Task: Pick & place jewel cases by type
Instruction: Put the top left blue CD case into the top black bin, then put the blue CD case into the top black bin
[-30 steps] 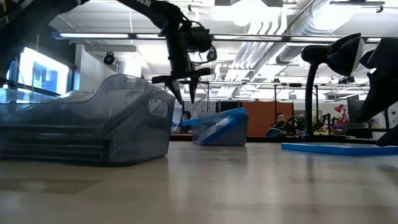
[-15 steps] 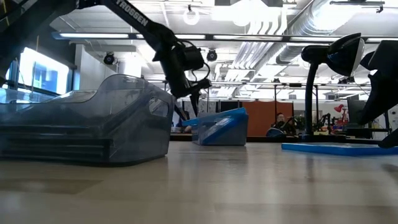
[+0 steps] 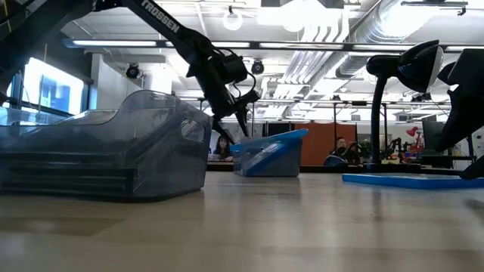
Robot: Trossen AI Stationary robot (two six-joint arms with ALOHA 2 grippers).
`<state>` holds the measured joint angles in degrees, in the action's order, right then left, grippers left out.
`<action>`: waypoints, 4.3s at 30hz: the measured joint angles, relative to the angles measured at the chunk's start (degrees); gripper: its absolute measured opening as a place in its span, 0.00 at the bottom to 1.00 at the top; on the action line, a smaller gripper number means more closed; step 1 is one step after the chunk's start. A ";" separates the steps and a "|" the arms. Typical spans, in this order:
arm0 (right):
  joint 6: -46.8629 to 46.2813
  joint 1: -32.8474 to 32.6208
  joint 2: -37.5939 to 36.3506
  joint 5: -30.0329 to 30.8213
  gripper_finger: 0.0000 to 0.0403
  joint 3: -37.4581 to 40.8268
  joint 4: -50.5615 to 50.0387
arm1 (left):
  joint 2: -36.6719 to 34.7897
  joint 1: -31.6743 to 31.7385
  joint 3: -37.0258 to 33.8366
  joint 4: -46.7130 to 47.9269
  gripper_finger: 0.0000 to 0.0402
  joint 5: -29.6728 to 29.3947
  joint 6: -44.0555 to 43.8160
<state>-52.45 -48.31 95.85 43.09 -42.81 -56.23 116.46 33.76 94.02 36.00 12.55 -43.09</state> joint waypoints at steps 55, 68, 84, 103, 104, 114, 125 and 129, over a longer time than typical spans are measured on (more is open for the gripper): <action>8.89 0.76 0.00 0.73 0.61 0.02 5.16 | 2.84 -8.43 5.46 -25.91 0.42 3.31 16.30; 3.25 -2.10 0.00 -6.40 0.61 1.13 -7.18 | 3.40 -31.20 10.14 -21.46 0.42 -17.72 19.17; -5.60 -2.20 -5.72 -0.71 0.61 1.60 -23.35 | 10.37 -44.05 10.10 -21.45 0.42 -23.87 8.38; 1.49 24.25 -34.75 3.18 0.61 22.53 33.24 | 10.38 -46.95 10.10 -23.93 0.42 -22.28 11.34; 1.52 25.22 -34.75 3.03 0.61 24.34 36.73 | 10.38 -46.99 10.10 -23.93 0.42 -22.02 11.34; 5.03 28.85 -34.69 -1.68 0.61 31.95 48.52 | 10.34 -46.99 10.10 -22.68 0.42 -20.85 11.32; 3.03 28.81 -34.67 -6.67 0.61 34.38 50.98 | 10.34 -46.90 10.10 -22.35 0.42 -20.87 11.27; 6.01 28.79 -34.08 -11.90 0.61 34.36 55.12 | 10.34 -46.90 10.10 -22.32 0.42 -20.89 11.27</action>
<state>-46.43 -19.53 61.77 31.19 -8.45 -1.11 126.80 -13.15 104.12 13.68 -8.34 -31.81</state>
